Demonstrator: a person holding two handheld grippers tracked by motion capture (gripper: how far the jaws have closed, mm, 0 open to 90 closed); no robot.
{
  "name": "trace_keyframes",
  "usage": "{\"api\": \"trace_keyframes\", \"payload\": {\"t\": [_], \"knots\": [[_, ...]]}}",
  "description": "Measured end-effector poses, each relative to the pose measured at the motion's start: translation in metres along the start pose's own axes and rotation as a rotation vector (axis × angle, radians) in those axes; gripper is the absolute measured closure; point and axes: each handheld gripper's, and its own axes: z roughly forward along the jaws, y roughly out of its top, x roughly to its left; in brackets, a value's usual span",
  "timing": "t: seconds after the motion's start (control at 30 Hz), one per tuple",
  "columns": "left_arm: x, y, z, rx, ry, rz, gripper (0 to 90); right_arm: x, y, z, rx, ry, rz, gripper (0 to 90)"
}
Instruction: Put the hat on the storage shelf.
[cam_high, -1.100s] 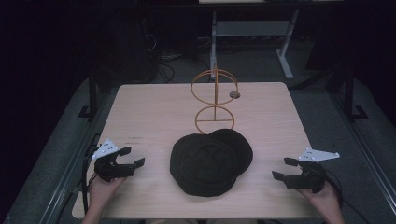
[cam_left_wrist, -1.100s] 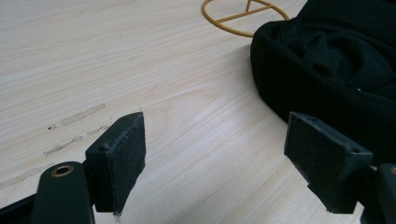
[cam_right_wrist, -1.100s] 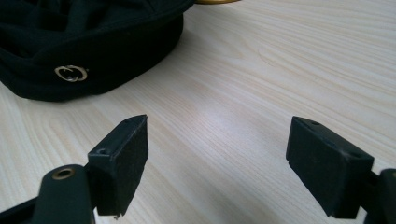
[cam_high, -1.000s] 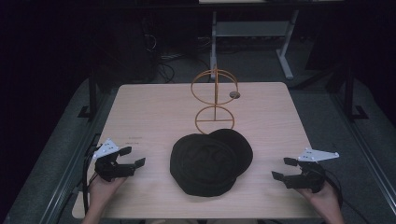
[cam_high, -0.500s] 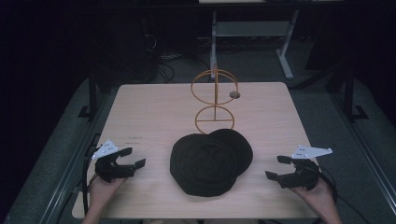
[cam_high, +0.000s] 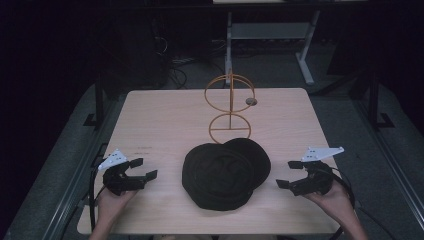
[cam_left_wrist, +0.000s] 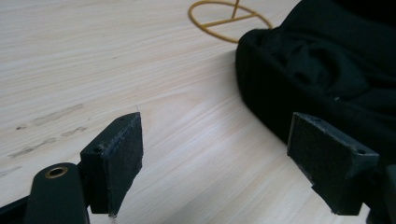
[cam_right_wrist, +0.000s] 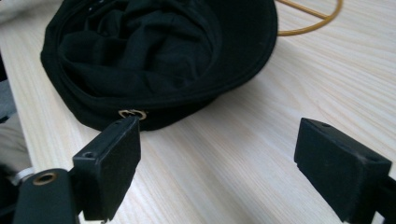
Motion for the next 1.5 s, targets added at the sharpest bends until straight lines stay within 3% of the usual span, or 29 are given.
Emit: {"api": "trace_keyframes", "payload": {"t": [0.3, 0.6, 0.83, 0.97, 1.37, 1.5], "knots": [[-0.004, 0.001, 0.001, 0.017, 0.020, 0.041, 17.8, 0.015, 0.023, 0.005, 0.012, 0.016, -0.062, 14.3], [-0.002, 0.001, -0.001, 0.019, 0.033, 0.041, 17.8, 0.024, 0.049, 0.013, -0.001, 0.035, -0.106, 14.3], [-0.002, 0.001, -0.001, 0.026, 0.038, 0.053, 17.8, 0.044, 0.074, 0.026, 0.023, 0.078, -0.185, 14.5], [-0.002, 0.001, -0.002, 0.025, 0.039, 0.059, 17.8, 0.055, 0.082, 0.034, 0.043, 0.095, -0.215, 14.7], [0.001, 0.001, -0.004, 0.027, 0.042, 0.051, 17.8, 0.068, 0.089, 0.057, 0.110, 0.126, -0.264, 15.1], [0.003, 0.001, -0.005, 0.014, 0.037, 0.034, 17.8, 0.079, 0.091, 0.063, 0.124, 0.154, -0.293, 16.9]]}}
